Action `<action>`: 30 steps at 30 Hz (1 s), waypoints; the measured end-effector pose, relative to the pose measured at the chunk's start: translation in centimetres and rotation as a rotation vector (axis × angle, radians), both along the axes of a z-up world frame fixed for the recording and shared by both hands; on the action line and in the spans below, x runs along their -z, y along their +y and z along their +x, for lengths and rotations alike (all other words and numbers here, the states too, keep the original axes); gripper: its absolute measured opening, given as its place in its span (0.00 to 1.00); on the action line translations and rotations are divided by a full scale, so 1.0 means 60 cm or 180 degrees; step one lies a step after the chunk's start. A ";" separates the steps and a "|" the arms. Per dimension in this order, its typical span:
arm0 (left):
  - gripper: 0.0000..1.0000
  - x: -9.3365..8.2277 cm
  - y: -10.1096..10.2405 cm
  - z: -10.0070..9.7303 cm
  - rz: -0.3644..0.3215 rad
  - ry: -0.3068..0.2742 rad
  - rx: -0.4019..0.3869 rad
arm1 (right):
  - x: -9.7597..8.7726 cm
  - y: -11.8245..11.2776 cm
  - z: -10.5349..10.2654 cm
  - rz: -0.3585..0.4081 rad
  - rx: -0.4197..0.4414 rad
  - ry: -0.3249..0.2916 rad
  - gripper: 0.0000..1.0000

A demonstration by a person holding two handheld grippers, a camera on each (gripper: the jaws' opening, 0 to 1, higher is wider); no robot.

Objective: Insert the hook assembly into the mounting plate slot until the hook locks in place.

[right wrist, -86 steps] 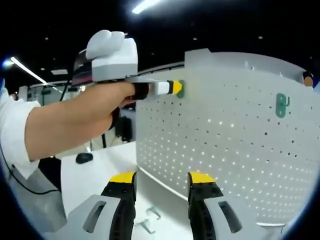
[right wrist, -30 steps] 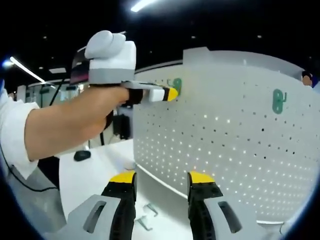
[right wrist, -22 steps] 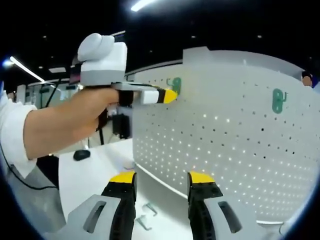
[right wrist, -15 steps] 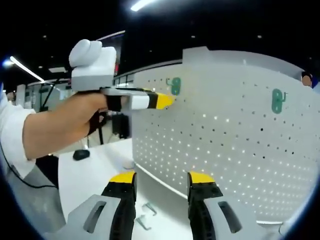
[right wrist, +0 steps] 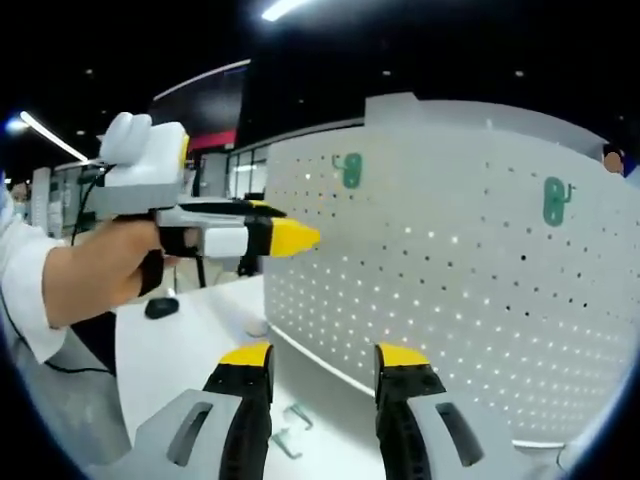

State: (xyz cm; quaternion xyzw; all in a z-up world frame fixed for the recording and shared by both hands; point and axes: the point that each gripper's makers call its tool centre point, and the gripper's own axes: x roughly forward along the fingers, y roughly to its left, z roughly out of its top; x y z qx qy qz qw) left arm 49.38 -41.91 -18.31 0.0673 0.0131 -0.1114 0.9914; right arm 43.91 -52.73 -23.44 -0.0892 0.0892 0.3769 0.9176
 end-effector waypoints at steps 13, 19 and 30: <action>0.56 0.084 0.016 -0.038 0.0008 0.0317 0.0003 | 0.004 -0.003 -0.002 -0.0026 0.0026 0.0010 0.39; 0.55 0.111 0.022 -0.041 0.0022 0.0435 0.0006 | 0.007 -0.009 -0.002 -0.0034 0.0053 0.0017 0.39; 0.54 0.123 0.018 -0.040 0.0083 0.0470 0.0058 | 0.022 -0.011 -0.006 -0.0090 0.0060 0.0069 0.39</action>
